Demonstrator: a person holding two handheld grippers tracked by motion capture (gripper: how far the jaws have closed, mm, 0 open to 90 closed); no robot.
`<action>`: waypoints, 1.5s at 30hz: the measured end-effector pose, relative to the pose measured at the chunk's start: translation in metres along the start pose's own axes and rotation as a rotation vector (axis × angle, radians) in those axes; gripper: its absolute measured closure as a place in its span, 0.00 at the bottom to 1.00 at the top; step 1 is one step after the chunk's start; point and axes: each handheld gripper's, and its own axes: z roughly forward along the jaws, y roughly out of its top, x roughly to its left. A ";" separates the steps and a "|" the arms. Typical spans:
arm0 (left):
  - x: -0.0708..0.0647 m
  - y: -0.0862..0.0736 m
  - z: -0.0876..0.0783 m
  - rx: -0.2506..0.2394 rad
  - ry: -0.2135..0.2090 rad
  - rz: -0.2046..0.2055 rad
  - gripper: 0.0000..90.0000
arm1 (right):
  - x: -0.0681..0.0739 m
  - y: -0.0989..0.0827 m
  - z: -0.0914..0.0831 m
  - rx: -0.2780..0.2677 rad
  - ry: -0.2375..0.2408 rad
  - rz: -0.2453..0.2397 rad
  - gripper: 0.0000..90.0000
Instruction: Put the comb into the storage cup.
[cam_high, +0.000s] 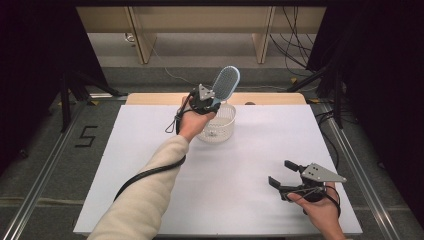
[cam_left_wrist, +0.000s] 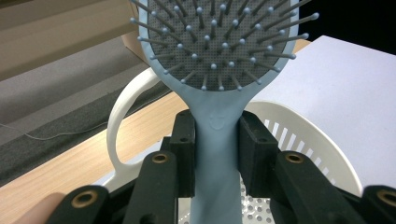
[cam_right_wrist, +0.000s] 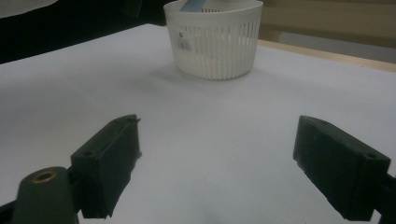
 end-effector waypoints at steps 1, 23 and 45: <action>0.000 0.000 0.000 0.002 -0.002 -0.002 0.78 | 0.000 0.000 0.000 -0.003 0.000 0.000 0.17; -0.001 -0.002 0.002 0.014 0.001 0.002 0.78 | 0.000 0.000 0.000 -0.004 0.000 0.008 0.17; -0.001 -0.006 0.004 0.039 -0.021 0.001 0.77 | 0.000 0.000 0.000 -0.002 0.000 0.003 0.17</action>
